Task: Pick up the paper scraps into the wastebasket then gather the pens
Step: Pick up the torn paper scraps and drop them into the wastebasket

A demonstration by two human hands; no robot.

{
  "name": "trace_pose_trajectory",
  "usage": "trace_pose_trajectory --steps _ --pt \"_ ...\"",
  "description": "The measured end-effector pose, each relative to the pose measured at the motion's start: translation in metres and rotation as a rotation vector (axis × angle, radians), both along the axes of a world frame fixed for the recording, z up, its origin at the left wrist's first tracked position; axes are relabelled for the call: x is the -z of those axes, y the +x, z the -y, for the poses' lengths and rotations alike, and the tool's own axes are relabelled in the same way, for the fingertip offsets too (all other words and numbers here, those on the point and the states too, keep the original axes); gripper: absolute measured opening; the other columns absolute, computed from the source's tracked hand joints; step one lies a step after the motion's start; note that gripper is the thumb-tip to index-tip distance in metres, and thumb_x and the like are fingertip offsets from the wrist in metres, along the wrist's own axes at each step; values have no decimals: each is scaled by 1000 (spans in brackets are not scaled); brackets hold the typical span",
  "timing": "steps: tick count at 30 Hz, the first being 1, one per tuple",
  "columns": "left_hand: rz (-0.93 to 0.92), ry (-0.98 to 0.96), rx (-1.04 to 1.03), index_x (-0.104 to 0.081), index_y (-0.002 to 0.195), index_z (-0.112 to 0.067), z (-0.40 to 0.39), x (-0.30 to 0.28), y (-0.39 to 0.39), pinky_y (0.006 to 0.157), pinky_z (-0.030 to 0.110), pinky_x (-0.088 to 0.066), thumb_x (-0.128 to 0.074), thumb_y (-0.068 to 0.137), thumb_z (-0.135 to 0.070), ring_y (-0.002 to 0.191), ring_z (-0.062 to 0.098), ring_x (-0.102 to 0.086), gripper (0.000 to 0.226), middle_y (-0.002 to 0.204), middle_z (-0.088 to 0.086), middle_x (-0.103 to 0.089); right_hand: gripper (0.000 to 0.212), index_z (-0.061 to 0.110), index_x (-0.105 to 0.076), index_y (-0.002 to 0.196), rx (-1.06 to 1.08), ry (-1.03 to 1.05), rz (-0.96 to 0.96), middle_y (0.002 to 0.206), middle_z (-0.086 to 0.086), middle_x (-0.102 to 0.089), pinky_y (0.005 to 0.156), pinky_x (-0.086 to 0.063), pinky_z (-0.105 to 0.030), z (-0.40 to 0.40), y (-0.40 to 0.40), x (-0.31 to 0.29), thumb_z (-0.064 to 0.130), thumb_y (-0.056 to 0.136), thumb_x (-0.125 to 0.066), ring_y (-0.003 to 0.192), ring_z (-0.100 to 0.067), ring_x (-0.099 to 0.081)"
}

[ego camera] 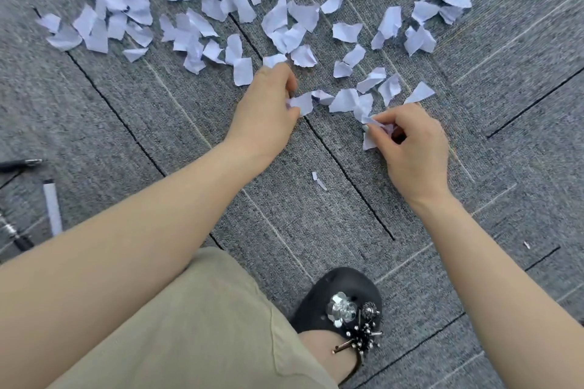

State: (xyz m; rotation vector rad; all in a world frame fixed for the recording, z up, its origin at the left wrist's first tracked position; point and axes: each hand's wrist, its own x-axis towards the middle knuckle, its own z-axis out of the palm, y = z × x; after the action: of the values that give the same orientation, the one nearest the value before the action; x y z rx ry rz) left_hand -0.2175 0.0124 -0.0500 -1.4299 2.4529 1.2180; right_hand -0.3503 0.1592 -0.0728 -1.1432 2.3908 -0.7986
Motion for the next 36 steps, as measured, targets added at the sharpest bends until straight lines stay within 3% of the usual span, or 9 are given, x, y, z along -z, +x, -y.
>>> trace_pose_trajectory --steps 4,7,12,15,20,25,28,33,36 --pt "14 112 -24 -59 84 -15 7 -8 -10 59 27 -43 -58 86 -11 66 16 -52 4 72 -3 -55 3 19 -65 87 214 -103 158 76 7 -56 66 -40 -17 3 -3 -8 21 85 -64 67 1 -47" --pt "-168 275 5 -55 83 -17 7 -25 -33 65 29 -49 -63 85 -16 68 14 -55 8 70 -6 -55 5 23 -64 90 341 -144 168 80 3 -60 66 -41 -16 12 -9 -14 24 85 -64 69 -1 -49" --pt "-66 196 269 -44 120 -14 -4 -18 -58 62 31 -46 -58 85 -6 72 19 -56 39 86 2 -57 35 16 -58 119 272 53 121 83 8 -52 69 -37 -16 29 -14 -7 17 84 -63 71 -6 -47" --pt "-9 123 338 -43 124 -13 -12 -4 -55 76 39 -49 -50 84 1 87 29 -57 43 95 9 -59 27 12 -65 110 241 59 10 96 2 -47 75 -32 -14 28 -10 -2 15 84 -62 84 -9 -45" --pt "-24 27 395 -51 123 -19 -13 4 -52 75 34 -45 -51 85 -4 85 24 -52 40 93 1 -53 14 11 -70 94 273 -16 6 100 -3 -54 72 -32 -5 22 -11 0 18 85 -63 87 -5 -46" --pt "-20 -42 479 -54 116 -19 -16 4 -51 80 44 -47 -44 92 -7 90 31 -57 28 105 7 -53 17 8 -68 97 376 -42 -2 110 2 -48 80 -28 4 9 -23 -6 19 85 -63 99 -3 -44" --pt "-53 -90 491 -55 105 -10 -21 4 -49 78 44 -46 -42 94 -8 88 30 -55 18 104 9 -52 16 7 -67 96 341 34 -39 114 -7 -54 78 -24 7 2 -24 -3 17 86 -62 99 -3 -43" --pt "-75 -58 398 -56 92 -8 -21 2 -47 76 38 -45 -44 94 -11 85 25 -54 12 92 2 -48 10 8 -67 91 359 -8 -43 92 -7 -56 69 -30 1 1 -16 0 11 85 -60 74 2 -37" --pt "-115 36 191 -56 87 -12 -14 -2 -40 64 20 -42 -48 93 -13 69 7 -48 10 81 -6 -51 10 8 -67 90 419 -53 5 86 0 -55 68 -34 -3 1 -15 1 12 84 -61 73 1 -41"
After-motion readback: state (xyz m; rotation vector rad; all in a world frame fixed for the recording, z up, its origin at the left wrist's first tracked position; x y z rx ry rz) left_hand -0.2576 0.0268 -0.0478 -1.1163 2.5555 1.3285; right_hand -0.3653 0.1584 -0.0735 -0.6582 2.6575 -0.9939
